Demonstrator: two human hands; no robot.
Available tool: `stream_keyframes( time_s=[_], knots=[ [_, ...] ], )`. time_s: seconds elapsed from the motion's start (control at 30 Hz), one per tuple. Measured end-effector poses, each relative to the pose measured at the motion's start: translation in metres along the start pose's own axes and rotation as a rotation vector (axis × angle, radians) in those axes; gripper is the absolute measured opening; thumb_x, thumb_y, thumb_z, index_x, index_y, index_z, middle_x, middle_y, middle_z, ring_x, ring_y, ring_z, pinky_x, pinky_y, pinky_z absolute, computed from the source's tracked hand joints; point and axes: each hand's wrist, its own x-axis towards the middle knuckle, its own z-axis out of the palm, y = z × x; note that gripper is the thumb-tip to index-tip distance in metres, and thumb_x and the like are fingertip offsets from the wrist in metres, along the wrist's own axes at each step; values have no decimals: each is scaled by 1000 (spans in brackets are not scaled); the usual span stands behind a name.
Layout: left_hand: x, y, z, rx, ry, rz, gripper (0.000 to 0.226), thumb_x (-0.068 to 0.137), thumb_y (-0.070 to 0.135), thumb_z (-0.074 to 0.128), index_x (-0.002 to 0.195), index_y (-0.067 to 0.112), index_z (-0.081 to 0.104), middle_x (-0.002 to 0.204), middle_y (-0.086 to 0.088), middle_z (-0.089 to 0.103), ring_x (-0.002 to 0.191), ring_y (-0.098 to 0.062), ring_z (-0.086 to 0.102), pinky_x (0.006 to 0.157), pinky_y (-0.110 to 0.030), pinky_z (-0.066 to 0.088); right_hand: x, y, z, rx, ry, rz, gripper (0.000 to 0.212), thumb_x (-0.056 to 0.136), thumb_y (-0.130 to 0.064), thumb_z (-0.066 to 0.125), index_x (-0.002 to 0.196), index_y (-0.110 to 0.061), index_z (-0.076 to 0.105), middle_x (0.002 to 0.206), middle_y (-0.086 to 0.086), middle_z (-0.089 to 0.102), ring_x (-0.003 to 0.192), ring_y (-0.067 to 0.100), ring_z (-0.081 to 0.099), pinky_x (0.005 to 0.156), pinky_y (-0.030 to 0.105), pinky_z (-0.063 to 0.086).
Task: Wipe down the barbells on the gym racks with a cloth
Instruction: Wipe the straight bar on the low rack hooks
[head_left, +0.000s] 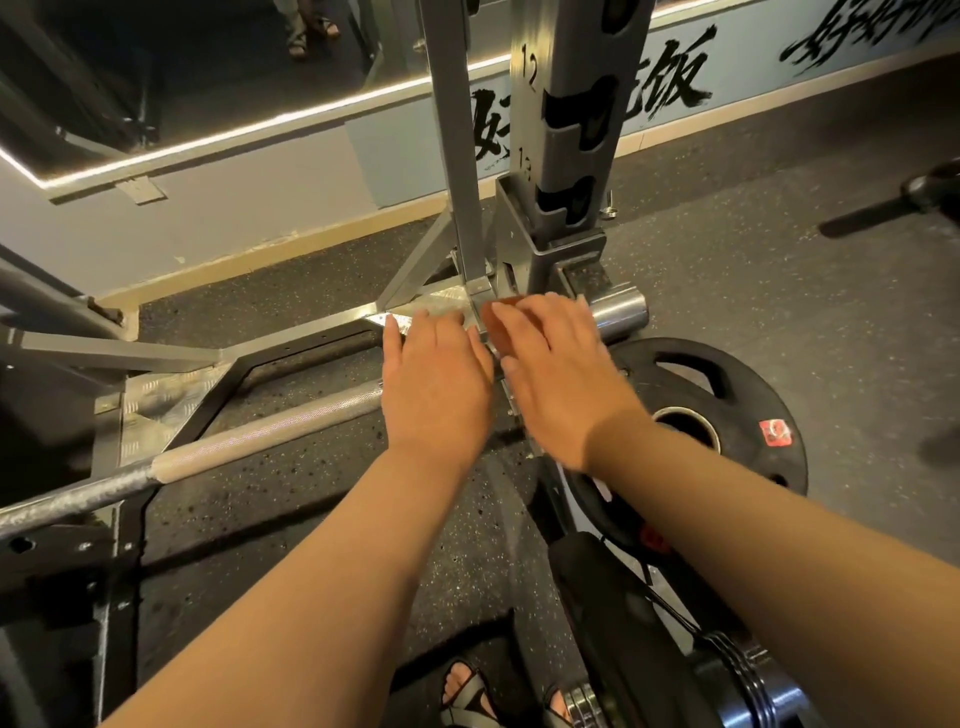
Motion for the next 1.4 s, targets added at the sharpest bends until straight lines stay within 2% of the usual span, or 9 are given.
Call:
stream_keyframes(
  time_s=[0.13, 0.27, 0.47, 0.67, 0.83, 0.93, 1.07, 1.23, 1.4],
  knots=[
    [-1, 0, 0, 0, 13, 10, 46, 105, 28, 26, 128, 9, 60, 130, -11, 63, 136, -27, 49, 127, -45, 11, -4, 45, -14, -35, 161, 129, 52, 106, -33, 36, 153, -12, 37, 149, 10, 42, 146, 30, 32, 127, 55, 15],
    [-1, 2, 1, -11, 31, 5, 44, 104, 26, 27, 124, 7, 62, 126, -13, 64, 131, -29, 52, 126, -46, 14, -3, 20, -6, 74, 165, 343, 53, 108, -28, 35, 159, -17, 25, 163, 8, 22, 156, 33, 5, 128, 52, 9],
    [-2, -1, 1, 22, 28, 41, 42, 106, 25, 31, 128, 6, 60, 128, -15, 64, 136, -30, 49, 126, -46, 14, -7, 31, -9, -64, 19, 19, 56, 107, -35, 37, 160, -20, 25, 160, 5, 30, 154, 26, 17, 127, 54, 15],
    [-5, -2, 4, -12, 42, 34, 43, 105, 25, 30, 127, 4, 60, 127, -16, 63, 136, -32, 48, 126, -46, 13, -4, 17, -6, 20, 190, 380, 55, 108, -27, 36, 159, -15, 23, 164, 12, 23, 156, 36, 7, 127, 51, 5],
    [-3, -3, 2, -8, 12, 36, 45, 105, 28, 27, 130, 6, 58, 132, -13, 61, 140, -28, 44, 127, -44, 10, -4, 2, -4, -37, -28, 23, 56, 109, -25, 36, 162, -19, 19, 164, 5, 21, 155, 28, 6, 129, 49, 4],
    [-3, -3, 2, -15, 19, 43, 41, 106, 26, 31, 129, 7, 59, 130, -14, 63, 139, -30, 46, 127, -45, 12, -6, 36, -15, 1, 176, 180, 51, 106, -23, 42, 155, -11, 33, 152, 12, 35, 142, 31, 31, 119, 58, 31],
    [-1, -2, 4, -25, 20, 25, 44, 105, 27, 28, 128, 6, 60, 126, -14, 64, 138, -30, 47, 126, -43, 11, -1, 28, -7, 110, 318, 395, 49, 106, -15, 40, 154, -7, 33, 157, 18, 31, 151, 39, 18, 124, 62, 18],
    [0, -6, 3, -1, -1, 42, 51, 103, 31, 21, 128, 8, 59, 127, -11, 63, 137, -26, 47, 126, -41, 10, 2, -8, 13, 56, 62, 53, 59, 105, -13, 42, 160, -17, 24, 162, 6, 21, 155, 29, 0, 128, 52, 0],
    [-2, -5, 1, 15, -3, 73, 47, 104, 30, 23, 125, 9, 60, 122, -9, 63, 127, -27, 54, 126, -44, 14, -11, 45, -8, -1, 141, -8, 50, 105, -18, 45, 151, -2, 38, 148, 16, 41, 142, 34, 34, 122, 57, 28]
  ],
)
